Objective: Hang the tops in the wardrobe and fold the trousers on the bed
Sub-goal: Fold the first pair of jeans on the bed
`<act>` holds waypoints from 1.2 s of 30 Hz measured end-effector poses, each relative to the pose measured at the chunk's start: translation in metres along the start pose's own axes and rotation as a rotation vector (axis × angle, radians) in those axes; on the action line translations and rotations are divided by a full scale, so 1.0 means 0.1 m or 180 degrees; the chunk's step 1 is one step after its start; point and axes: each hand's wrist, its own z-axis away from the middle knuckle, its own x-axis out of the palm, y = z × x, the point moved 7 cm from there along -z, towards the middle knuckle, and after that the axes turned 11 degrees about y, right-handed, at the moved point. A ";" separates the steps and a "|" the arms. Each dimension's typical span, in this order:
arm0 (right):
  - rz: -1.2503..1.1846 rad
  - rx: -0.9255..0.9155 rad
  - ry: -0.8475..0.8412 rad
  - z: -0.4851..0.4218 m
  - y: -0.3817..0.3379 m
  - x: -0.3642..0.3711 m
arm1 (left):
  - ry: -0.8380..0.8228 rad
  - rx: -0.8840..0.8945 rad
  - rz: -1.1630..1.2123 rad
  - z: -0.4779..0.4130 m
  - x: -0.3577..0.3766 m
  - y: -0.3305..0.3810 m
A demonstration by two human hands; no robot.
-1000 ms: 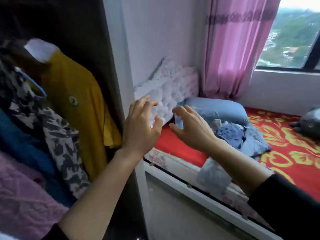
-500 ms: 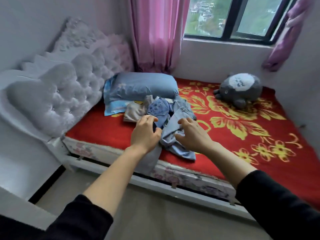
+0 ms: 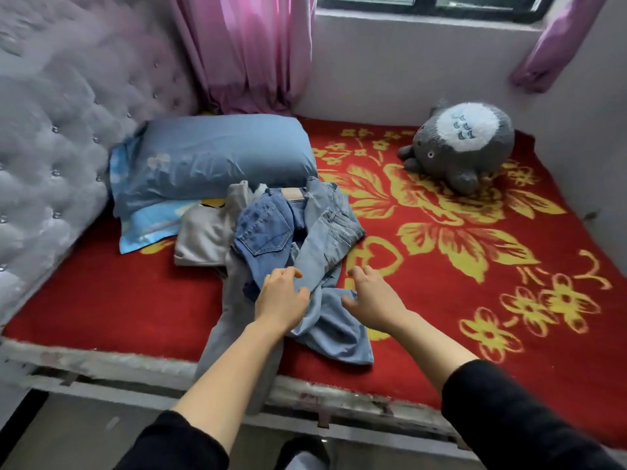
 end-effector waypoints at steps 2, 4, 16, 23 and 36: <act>0.0073 0.0190 -0.0263 -0.42 0.19 0.25 | -0.0232 -0.0054 -0.0071 -0.42 0.29 -0.10; 0.0146 0.0283 -0.0464 -0.78 0.36 0.47 | -0.0415 -0.0047 -0.0149 -0.77 0.57 -0.19; -0.0567 0.1337 -0.0825 -2.19 1.36 1.84 | -0.0987 -0.0582 -0.0757 -1.91 2.19 -0.79; -0.2344 0.2405 -0.0395 -2.61 1.49 2.16 | -0.2066 0.0321 0.0496 -1.68 2.54 -0.53; -0.3140 0.2166 0.0972 -2.25 2.34 1.28 | -0.0685 -0.0526 0.0877 -2.17 2.07 -0.15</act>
